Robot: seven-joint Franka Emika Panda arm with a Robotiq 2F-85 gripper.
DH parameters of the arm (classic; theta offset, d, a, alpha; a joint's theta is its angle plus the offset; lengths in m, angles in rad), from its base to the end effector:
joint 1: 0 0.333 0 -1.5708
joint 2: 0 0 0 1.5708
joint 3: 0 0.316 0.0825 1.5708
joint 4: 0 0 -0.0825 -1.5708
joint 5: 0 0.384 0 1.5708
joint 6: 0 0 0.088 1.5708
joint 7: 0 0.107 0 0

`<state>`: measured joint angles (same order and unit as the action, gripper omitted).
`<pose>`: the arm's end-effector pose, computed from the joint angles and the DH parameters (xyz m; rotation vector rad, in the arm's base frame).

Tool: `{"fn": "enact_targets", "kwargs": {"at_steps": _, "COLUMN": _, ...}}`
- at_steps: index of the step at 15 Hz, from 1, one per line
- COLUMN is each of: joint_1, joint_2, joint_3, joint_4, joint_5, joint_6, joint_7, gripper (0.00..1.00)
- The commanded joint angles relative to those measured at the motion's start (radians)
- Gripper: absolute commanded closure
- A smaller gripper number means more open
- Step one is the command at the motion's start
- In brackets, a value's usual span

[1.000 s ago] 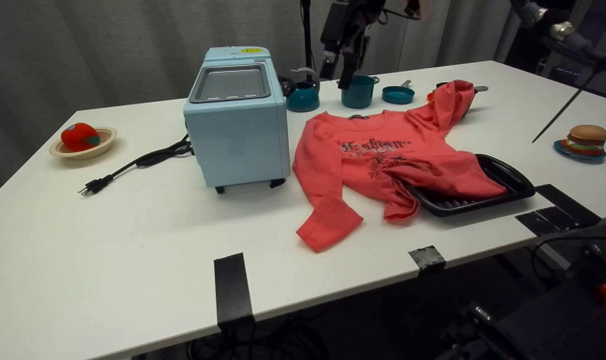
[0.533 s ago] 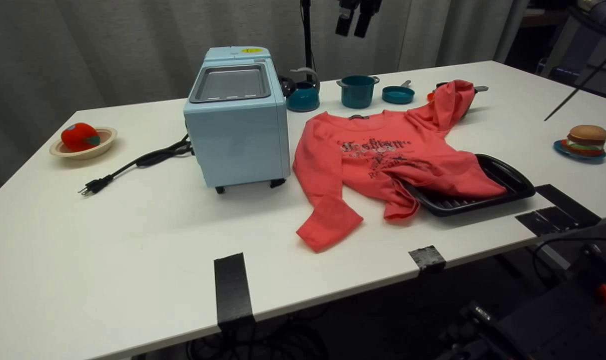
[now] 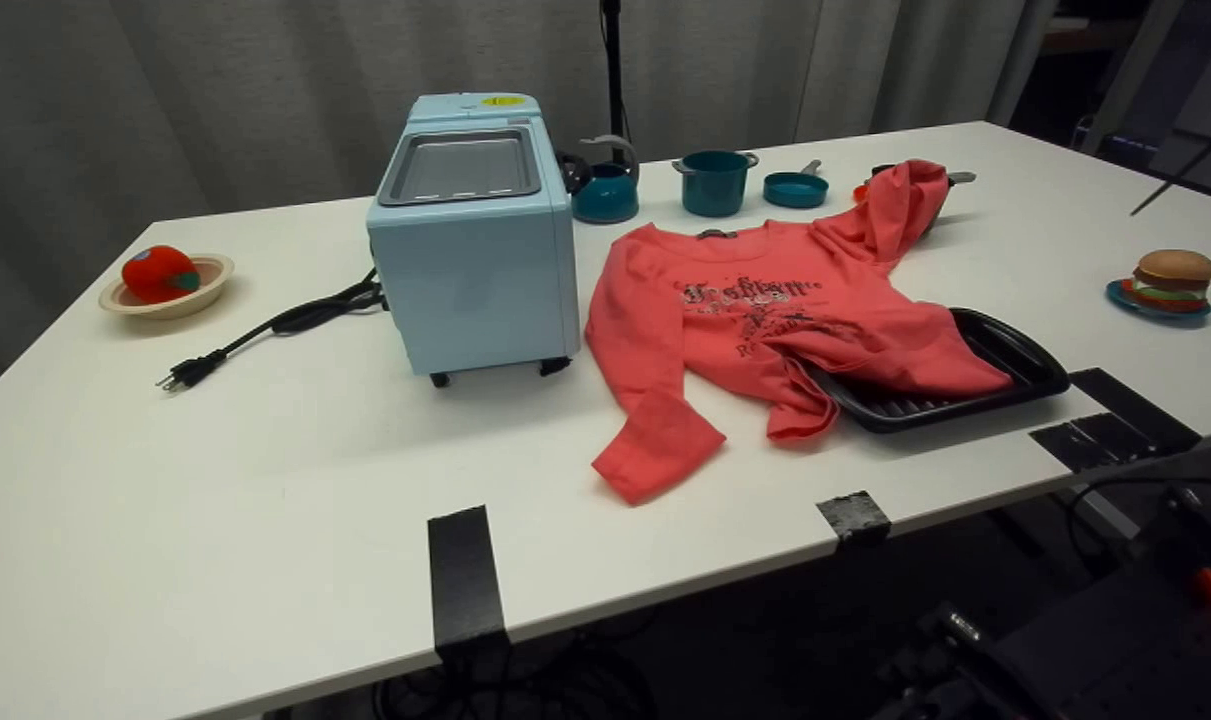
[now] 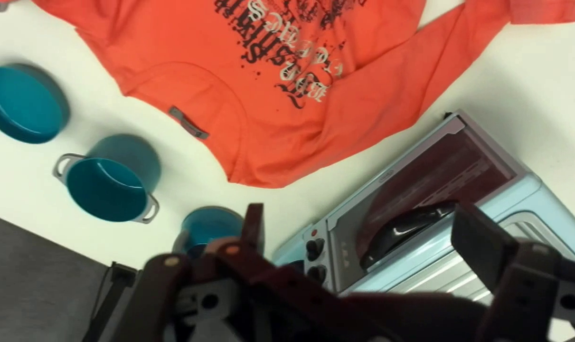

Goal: Unfold the long sleeve shirt on the table

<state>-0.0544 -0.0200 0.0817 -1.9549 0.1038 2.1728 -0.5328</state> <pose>0.5749 0.0200 0.5078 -2.9881 -0.7816 -0.3924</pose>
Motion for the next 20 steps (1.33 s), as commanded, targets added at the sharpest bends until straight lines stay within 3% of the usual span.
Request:
{"fn": "enact_targets", "kwargs": {"at_steps": 1, "joint_1": 0.014, "joint_2": -0.089, "joint_3": -0.045, "joint_4": -0.087, "joint_5": -0.088, "joint_6": 0.049, "joint_7": 0.079, "gripper": 0.00}}
{"fn": "enact_targets", "kwargs": {"at_steps": 10, "joint_1": 0.022, "joint_2": -0.224, "joint_3": -0.078, "joint_4": -0.208, "joint_5": -0.170, "joint_6": 0.068, "joint_7": 0.157, "gripper": 0.00}}
{"fn": "enact_targets", "kwargs": {"at_steps": 11, "joint_1": 0.026, "joint_2": -0.161, "joint_3": -0.084, "joint_4": -0.149, "joint_5": -0.152, "joint_6": 0.034, "joint_7": 0.134, "gripper": 0.00}}
{"fn": "enact_targets", "kwargs": {"at_steps": 20, "joint_1": 0.028, "joint_2": -0.196, "joint_3": -0.085, "joint_4": -0.176, "joint_5": -0.154, "joint_6": 0.035, "joint_7": 0.139, "gripper": 0.00}}
